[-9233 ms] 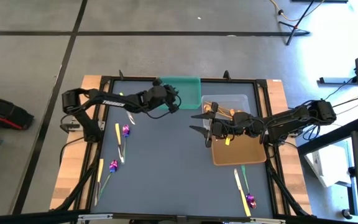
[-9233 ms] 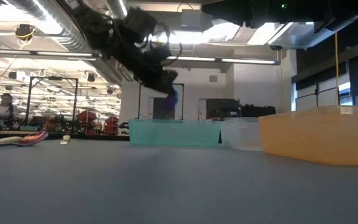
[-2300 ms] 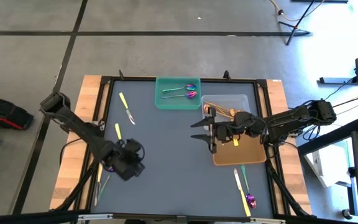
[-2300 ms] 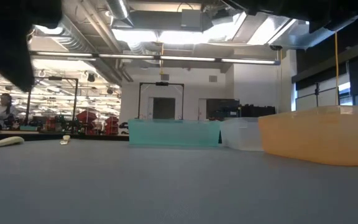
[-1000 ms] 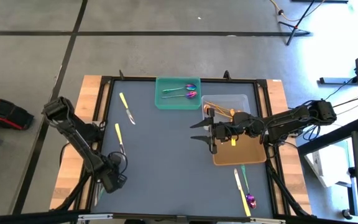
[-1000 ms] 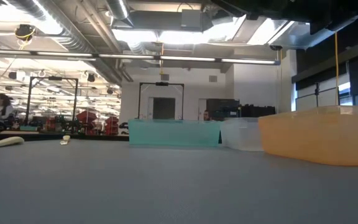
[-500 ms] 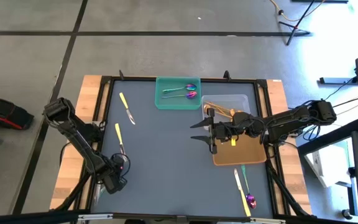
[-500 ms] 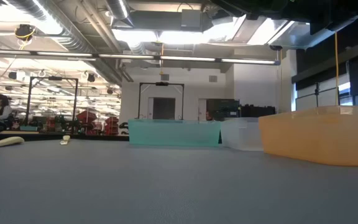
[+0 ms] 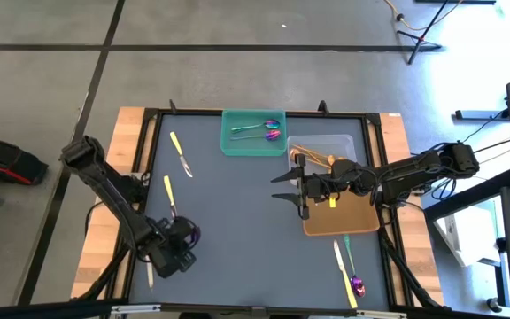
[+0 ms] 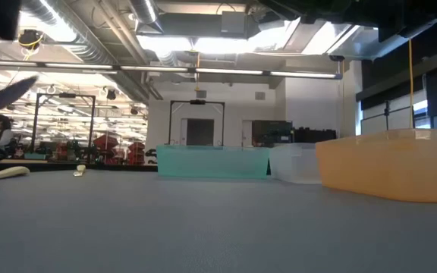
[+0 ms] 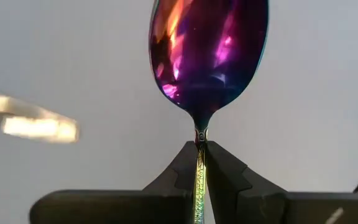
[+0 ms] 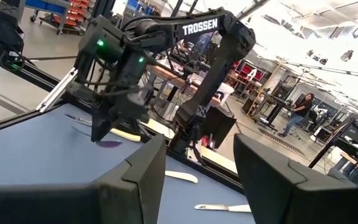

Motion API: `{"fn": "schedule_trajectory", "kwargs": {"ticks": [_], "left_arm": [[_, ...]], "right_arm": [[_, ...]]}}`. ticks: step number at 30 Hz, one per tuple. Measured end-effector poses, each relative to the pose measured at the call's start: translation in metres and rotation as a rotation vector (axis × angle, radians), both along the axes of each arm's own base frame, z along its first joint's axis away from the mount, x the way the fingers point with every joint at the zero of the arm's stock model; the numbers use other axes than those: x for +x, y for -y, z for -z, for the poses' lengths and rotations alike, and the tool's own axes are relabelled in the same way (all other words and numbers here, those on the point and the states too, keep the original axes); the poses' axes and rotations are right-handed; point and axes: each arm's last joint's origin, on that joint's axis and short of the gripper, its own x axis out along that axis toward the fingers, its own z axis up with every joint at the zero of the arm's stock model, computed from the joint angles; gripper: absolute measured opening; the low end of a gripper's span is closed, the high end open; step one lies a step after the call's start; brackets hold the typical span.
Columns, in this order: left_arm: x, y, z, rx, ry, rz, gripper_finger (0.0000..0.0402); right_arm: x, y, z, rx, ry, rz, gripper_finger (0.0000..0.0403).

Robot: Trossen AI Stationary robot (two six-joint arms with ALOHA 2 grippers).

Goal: Sort silverware by color (type)
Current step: Put the purple spoon into the green bin

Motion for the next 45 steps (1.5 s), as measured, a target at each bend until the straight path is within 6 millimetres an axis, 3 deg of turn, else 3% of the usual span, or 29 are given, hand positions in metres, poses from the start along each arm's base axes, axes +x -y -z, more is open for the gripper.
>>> {"fn": "schedule_trajectory", "kwargs": {"ticks": [11,21,31,38,45], "left_arm": [[0.041,-0.032,-0.035,0.275,0.188,0.144,0.0022],[0.079,-0.085,-0.043,0.5,0.175,0.215,0.0024],[0.12,-0.148,-0.06,0.65,0.306,0.335,0.0025],[0.131,-0.196,-0.071,0.789,0.343,0.311,0.0025],[0.128,-0.246,-0.076,0.935,0.257,0.304,0.0025]], "right_arm": [[0.0,0.0,0.001,0.083,-0.026,-0.007,0.0182],[0.0,0.0,0.005,0.103,-0.07,-0.005,0.0182],[-0.002,0.003,0.016,0.105,-0.204,0.093,0.0182],[-0.02,0.011,0.017,0.059,-0.344,0.318,0.0182],[-0.028,0.014,0.016,0.02,-0.394,0.389,0.0182]]}}
